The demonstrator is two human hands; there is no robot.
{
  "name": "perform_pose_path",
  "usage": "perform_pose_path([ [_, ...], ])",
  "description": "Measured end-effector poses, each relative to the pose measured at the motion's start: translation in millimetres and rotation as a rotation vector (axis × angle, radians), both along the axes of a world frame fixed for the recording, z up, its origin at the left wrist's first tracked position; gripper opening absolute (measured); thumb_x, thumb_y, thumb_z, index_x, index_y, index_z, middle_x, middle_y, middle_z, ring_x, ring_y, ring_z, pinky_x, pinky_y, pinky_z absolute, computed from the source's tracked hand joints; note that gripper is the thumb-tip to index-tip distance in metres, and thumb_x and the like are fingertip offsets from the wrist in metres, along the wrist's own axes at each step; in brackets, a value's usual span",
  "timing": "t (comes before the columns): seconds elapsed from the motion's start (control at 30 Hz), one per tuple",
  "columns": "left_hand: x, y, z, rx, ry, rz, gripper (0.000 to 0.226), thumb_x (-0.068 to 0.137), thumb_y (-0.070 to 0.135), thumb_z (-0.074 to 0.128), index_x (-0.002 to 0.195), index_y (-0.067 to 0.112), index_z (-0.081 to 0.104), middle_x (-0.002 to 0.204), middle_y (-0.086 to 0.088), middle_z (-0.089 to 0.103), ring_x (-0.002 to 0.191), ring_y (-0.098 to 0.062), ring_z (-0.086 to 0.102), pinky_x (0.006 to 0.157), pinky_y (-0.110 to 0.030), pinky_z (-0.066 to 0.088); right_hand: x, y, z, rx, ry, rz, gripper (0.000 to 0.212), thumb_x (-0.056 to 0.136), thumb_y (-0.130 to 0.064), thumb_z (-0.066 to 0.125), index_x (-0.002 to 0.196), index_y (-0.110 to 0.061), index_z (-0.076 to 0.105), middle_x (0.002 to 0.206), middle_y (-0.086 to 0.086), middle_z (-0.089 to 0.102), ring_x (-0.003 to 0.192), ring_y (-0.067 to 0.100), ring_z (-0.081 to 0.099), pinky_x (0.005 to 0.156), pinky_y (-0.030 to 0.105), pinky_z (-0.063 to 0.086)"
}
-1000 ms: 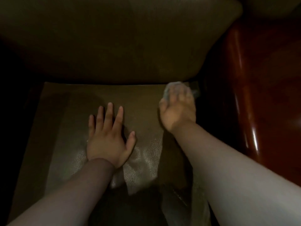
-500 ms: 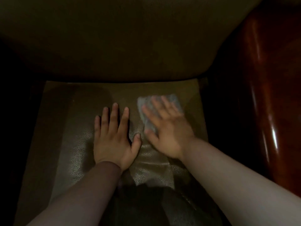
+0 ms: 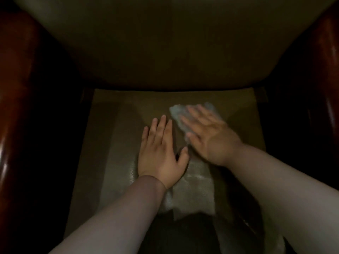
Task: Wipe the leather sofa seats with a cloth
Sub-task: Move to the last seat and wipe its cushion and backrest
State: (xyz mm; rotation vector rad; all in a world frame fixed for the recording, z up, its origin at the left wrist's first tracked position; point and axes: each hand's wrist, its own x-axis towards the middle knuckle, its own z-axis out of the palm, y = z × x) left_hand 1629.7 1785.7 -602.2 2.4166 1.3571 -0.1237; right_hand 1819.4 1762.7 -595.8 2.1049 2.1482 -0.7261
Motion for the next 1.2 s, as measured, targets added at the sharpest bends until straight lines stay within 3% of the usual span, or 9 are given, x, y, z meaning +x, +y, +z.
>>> perform_pose_path([
  [0.17,-67,21,7,0.044,0.044,0.039,0.088,0.093,0.067,0.027,0.167,0.018,0.023,0.175,-0.005,0.017,0.162,-0.024,0.009,0.132,-0.044,0.003,25,24,-12,-0.149,-0.168,-0.526,0.072,0.103,-0.057,0.006,0.167,-0.025,0.004,0.174,0.010,-0.002,0.160,0.031,-0.003,0.129,0.046,-0.002],
  [0.4,-143,43,-10,0.053,-0.005,0.322,0.080,0.096,0.060,0.035,0.166,0.023,0.027,0.175,-0.003,0.019,0.161,-0.023,0.012,0.129,-0.043,0.013,-81,7,10,-0.038,0.043,0.104,0.073,0.099,-0.068,0.013,0.163,-0.041,-0.007,0.169,-0.010,-0.021,0.155,0.015,-0.024,0.122,0.034,-0.014],
  [0.5,-142,40,-16,0.092,0.006,0.327,0.079,0.096,0.060,0.035,0.166,0.025,0.026,0.175,-0.002,0.017,0.162,-0.023,0.010,0.129,-0.044,0.015,-40,29,-8,0.032,-0.079,-0.120,0.077,0.098,-0.066,0.014,0.166,-0.029,0.015,0.174,0.005,0.009,0.160,0.028,0.005,0.129,0.042,0.004],
  [0.6,-142,39,-22,0.101,0.002,0.327,0.080,0.094,0.060,0.034,0.166,0.025,0.026,0.175,-0.002,0.016,0.162,-0.023,0.009,0.129,-0.043,0.015,-49,56,-11,-0.071,-0.140,-0.418,0.069,0.105,-0.059,0.014,0.166,-0.027,0.011,0.174,0.009,0.008,0.159,0.032,0.006,0.129,0.046,0.005],
  [0.67,-143,38,-22,0.096,-0.010,0.320,0.081,0.093,0.060,0.035,0.166,0.025,0.027,0.175,-0.003,0.017,0.162,-0.024,0.010,0.128,-0.042,0.014,-93,55,-6,0.074,-0.149,-0.279,0.070,0.103,-0.055,0.015,0.165,-0.023,0.022,0.169,0.015,0.022,0.155,0.037,0.019,0.127,0.049,0.012],
  [0.8,-144,39,-24,0.091,-0.037,0.313,0.079,0.093,0.055,0.036,0.166,0.024,0.028,0.175,-0.004,0.018,0.162,-0.025,0.011,0.129,-0.044,0.015,-141,38,-2,-0.005,0.021,0.258,0.070,0.101,-0.061,0.016,0.165,-0.037,0.006,0.173,-0.004,-0.005,0.157,0.017,-0.013,0.127,0.039,-0.008],
  [0.93,-143,36,-26,0.117,-0.058,0.327,0.077,0.094,0.054,0.039,0.164,0.024,0.030,0.174,-0.003,0.019,0.161,-0.026,0.013,0.130,-0.045,0.015,-83,71,-22,0.067,-0.123,0.071,0.072,0.102,-0.059,0.012,0.166,-0.027,0.016,0.173,0.007,0.017,0.159,0.031,0.013,0.129,0.047,0.010],
  [1.03,-142,36,-28,0.111,-0.045,0.326,0.077,0.094,0.054,0.037,0.166,0.025,0.026,0.175,-0.002,0.015,0.162,-0.025,0.009,0.130,-0.044,0.012,-86,79,-18,-0.029,-0.139,-0.228,0.066,0.106,-0.055,0.014,0.167,-0.028,0.007,0.174,0.005,0.007,0.160,0.029,0.003,0.128,0.045,0.003],
  [1.2,-143,37,-27,0.114,-0.079,0.315,0.076,0.095,0.050,0.038,0.164,0.021,0.031,0.174,-0.006,0.021,0.162,-0.027,0.012,0.129,-0.048,0.018,-150,28,-4,0.058,-0.054,0.153,0.069,0.102,-0.055,0.020,0.166,-0.031,0.014,0.174,0.005,0.008,0.160,0.028,0.004,0.129,0.044,0.004],
])
